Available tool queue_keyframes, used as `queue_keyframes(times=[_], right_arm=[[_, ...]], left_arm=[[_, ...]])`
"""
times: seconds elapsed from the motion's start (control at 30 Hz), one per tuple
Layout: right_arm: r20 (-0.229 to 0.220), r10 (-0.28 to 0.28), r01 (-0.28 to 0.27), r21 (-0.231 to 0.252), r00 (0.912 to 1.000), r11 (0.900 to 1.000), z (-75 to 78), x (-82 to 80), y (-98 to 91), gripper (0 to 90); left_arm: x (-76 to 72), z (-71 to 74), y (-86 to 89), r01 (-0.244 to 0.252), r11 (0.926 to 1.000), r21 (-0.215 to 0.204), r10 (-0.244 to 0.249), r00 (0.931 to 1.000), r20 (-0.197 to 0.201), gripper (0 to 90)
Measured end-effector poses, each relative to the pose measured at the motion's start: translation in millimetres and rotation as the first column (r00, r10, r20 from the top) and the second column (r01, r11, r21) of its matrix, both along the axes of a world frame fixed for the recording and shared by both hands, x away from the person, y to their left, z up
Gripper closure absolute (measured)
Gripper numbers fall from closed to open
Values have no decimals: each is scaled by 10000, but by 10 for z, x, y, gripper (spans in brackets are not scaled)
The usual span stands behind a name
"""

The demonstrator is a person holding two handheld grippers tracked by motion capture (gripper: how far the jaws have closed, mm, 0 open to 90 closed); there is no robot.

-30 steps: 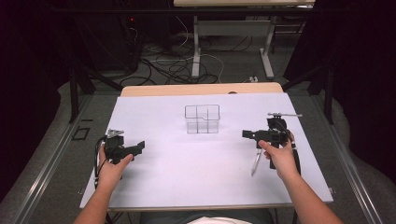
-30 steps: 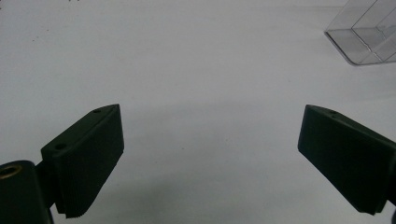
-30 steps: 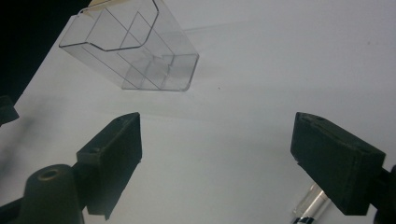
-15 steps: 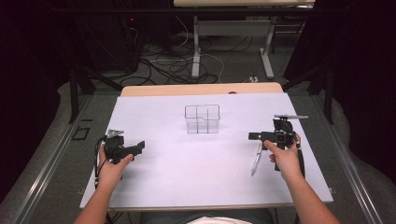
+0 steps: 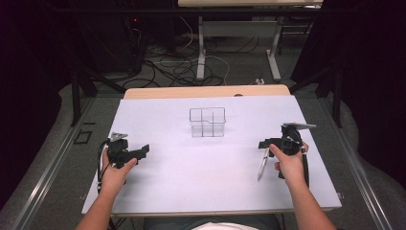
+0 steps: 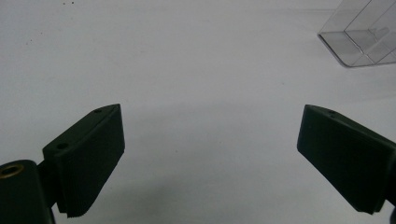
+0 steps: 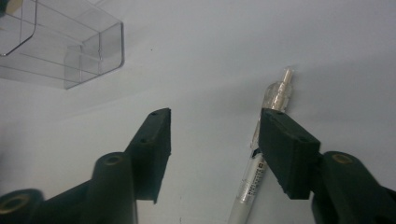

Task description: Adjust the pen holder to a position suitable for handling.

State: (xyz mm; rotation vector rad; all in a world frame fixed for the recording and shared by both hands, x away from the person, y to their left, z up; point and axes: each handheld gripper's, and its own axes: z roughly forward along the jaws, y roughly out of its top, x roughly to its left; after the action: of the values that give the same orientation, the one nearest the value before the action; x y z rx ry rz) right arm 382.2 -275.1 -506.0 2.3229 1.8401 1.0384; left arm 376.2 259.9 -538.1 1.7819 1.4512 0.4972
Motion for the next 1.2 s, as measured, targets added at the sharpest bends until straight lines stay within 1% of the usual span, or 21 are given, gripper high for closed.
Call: queue_keyframes(times=[0.1, 0.13, 0.2, 0.23, 0.3, 0.4, 0.43, 0.47, 0.5, 0.57, 0.6, 0.63, 0.67, 0.77, 0.8, 0.87, 0.9, 0.93, 0.97, 1.17, 1.2], right_arm=[[18, -147, 147, 118, 9999, 9998, -24, -10, 6, 527], [-76, 23, -22, 117, 10000, 9999, -30, -22, -4, 545], [64, 4, -5, 149, 10000, 9999, -55, -32, -8, 557], [-55, 80, -79, 181, 10000, 9998, -62, -44, -23, 585], [29, -42, 41, 191, 10000, 9998, -75, -49, -25, 593], [-345, -29, 41, 338, 9994, 9994, -77, -64, -57, 617], [-259, -73, 83, 389, 9996, 9992, -92, -72, -66, 624], [-349, -28, 41, 368, 9994, 9993, -94, -81, -78, 632], [-303, -83, 95, 379, 9995, 9992, -112, -90, -84, 635], [-506, -230, 261, 622, 9985, 9977, -113, -118, -86, 649], [-384, -261, 285, 630, 9989, 9976, -128, -131, -86, 651], [-505, -310, 346, 720, 9982, 9968, -129, -143, -83, 654], [-420, -467, 495, 677, 9980, 9965, -147, -152, -76, 654], [-675, -466, 519, 776, 9966, 9956, -159, -178, -77, 654], [-637, -721, 778, 917, 9954, 9927, -170, -184, -61, 657], [-574, -695, 745, 909, 9959, 9931, -186, -198, -62, 666], [-574, -991, 1040, 900, 9934, 9905, -193, -208, -48, 687], [-574, -991, 1040, 900, 9934, 9905, -193, -208, -48, 687], [-815, -954, 1037, 1055, 9921, 9890, -184, -210, -59, 689], [-1028, -1145, 1243, 953, 9881, 9877, -244, -209, -92, 702], [-1215, -1091, 1204, 899, 9866, 9886, -257, -203, -91, 703]], left_arm=[[2, -1, 3, -6, 10000, -7, 6, 10000, 2, 75], [3, -1, 3, -9, 10000, -4, 9, 10000, -12, 75], [5, -2, -2, -24, 10000, -21, 24, 10000, -17, 76], [6, -2, -5, -19, 10000, -10, 19, 10000, -12, 77], [4, 3, -9, 8, 10000, 2, -8, 10000, -68, 78], [6, -3, -13, 14, 10000, -6, -14, 10000, 14, 80], [6, -4, -13, 13, 10000, -10, -13, 10000, 6, 80], [6, -3, -13, 17, 10000, -12, -17, 10000, -1, 81], [5, -4, -14, 0, 10000, -33, 0, 10000, -5, 81], [6, -4, -13, -6, 10000, -43, 6, 10000, -22, 81], [6, -1, -11, 29, 10000, -7, -29, 10000, -56, 81], [8, 1, -13, 39, 10000, -9, -39, 10000, -52, 82], [9, 4, -15, 46, 10000, 11, -46, 10000, -62, 82], [19, 6, -26, 97, 10000, -21, -97, 9999, -27, 82], [23, 5, -31, 115, 9999, -34, -115, 9999, 1, 82], [30, 4, -39, 133, 9999, -7, -133, 9999, 20, 82], [32, 8, -42, 148, 9999, -34, -148, 9999, -17, 82], [33, 9, -44, 156, 9999, -26, -157, 9999, -22, 82], [33, 9, -46, 170, 9999, -29, -170, 9999, -17, 83], [29, 11, -35, 141, 9999, 5, -141, 9999, -41, 83], [28, 7, -35, 115, 9999, -9, -115, 9999, 4, 84]])
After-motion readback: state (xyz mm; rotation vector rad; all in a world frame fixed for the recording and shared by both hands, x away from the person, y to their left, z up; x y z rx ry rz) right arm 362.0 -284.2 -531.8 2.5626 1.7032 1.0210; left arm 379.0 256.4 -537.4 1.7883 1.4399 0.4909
